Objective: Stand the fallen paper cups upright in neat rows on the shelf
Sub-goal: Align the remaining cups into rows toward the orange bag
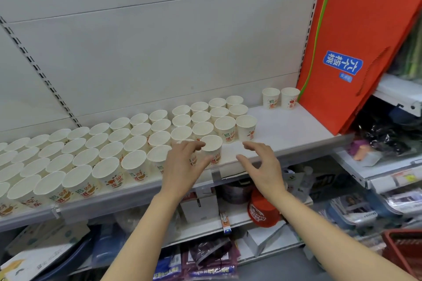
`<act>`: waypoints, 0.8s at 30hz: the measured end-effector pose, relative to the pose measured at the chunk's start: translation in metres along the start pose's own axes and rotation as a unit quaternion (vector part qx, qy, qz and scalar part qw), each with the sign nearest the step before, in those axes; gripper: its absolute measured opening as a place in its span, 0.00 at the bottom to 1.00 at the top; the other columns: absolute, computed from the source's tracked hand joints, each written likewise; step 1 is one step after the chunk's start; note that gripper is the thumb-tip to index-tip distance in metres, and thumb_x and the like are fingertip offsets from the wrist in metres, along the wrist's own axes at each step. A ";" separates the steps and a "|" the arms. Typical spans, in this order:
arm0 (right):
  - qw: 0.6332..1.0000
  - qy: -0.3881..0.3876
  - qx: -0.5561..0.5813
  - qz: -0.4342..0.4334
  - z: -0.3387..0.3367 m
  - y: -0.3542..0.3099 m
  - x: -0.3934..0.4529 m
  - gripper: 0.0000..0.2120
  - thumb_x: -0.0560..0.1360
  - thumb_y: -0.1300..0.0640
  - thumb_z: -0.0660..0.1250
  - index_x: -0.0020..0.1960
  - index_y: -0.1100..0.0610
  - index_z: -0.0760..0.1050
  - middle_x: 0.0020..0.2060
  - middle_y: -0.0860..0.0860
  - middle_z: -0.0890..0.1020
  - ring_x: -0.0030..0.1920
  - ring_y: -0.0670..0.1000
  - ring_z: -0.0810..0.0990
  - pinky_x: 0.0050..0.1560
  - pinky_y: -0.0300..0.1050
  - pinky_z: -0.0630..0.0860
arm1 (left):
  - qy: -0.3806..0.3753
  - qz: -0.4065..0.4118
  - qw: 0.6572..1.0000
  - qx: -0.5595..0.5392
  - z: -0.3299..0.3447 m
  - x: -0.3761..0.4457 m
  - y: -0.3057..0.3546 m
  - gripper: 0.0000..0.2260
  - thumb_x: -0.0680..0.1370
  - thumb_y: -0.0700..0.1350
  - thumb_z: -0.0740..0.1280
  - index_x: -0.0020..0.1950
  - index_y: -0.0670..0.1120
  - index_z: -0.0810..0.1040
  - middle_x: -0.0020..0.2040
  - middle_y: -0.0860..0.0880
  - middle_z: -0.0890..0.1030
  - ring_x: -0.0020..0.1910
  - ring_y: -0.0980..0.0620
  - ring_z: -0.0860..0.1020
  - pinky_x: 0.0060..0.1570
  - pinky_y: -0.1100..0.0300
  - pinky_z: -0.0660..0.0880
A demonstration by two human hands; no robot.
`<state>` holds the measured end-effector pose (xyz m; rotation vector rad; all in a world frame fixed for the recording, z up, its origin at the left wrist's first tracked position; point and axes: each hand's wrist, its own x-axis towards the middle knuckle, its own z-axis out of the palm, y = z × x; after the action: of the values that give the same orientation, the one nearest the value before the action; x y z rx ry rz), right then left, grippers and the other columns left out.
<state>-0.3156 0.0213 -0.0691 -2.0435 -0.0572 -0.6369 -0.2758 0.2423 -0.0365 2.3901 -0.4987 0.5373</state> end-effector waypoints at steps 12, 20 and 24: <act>0.998 0.044 -0.039 0.023 -0.081 0.060 0.024 0.19 0.73 0.38 0.64 0.61 0.44 0.74 0.52 0.36 0.77 0.58 0.41 0.73 0.58 0.40 0.71 | -0.076 0.031 0.995 -0.063 0.104 0.058 0.081 0.16 0.75 0.62 0.66 0.60 0.59 0.76 0.56 0.63 0.77 0.55 0.63 0.73 0.57 0.61 0.70; 0.994 0.035 -0.094 0.041 -0.121 0.118 0.111 0.16 0.73 0.46 0.69 0.60 0.45 0.75 0.50 0.34 0.76 0.57 0.37 0.71 0.54 0.29 0.65 | -0.059 0.035 0.997 0.024 0.183 0.201 0.102 0.18 0.75 0.56 0.69 0.64 0.54 0.76 0.61 0.55 0.78 0.58 0.53 0.74 0.59 0.58 0.70; 0.993 0.036 -0.109 0.017 -0.126 0.142 0.147 0.18 0.72 0.42 0.67 0.59 0.47 0.75 0.49 0.35 0.77 0.55 0.37 0.71 0.55 0.28 0.64 | -0.108 -0.034 0.983 0.146 0.219 0.263 0.092 0.27 0.75 0.56 0.68 0.72 0.51 0.68 0.70 0.49 0.70 0.66 0.45 0.68 0.65 0.54 0.65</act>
<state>-0.1995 -0.1889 -0.0633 -2.2235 0.0926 -0.7225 -0.0422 -0.0237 -0.0192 2.7536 -0.4537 0.3413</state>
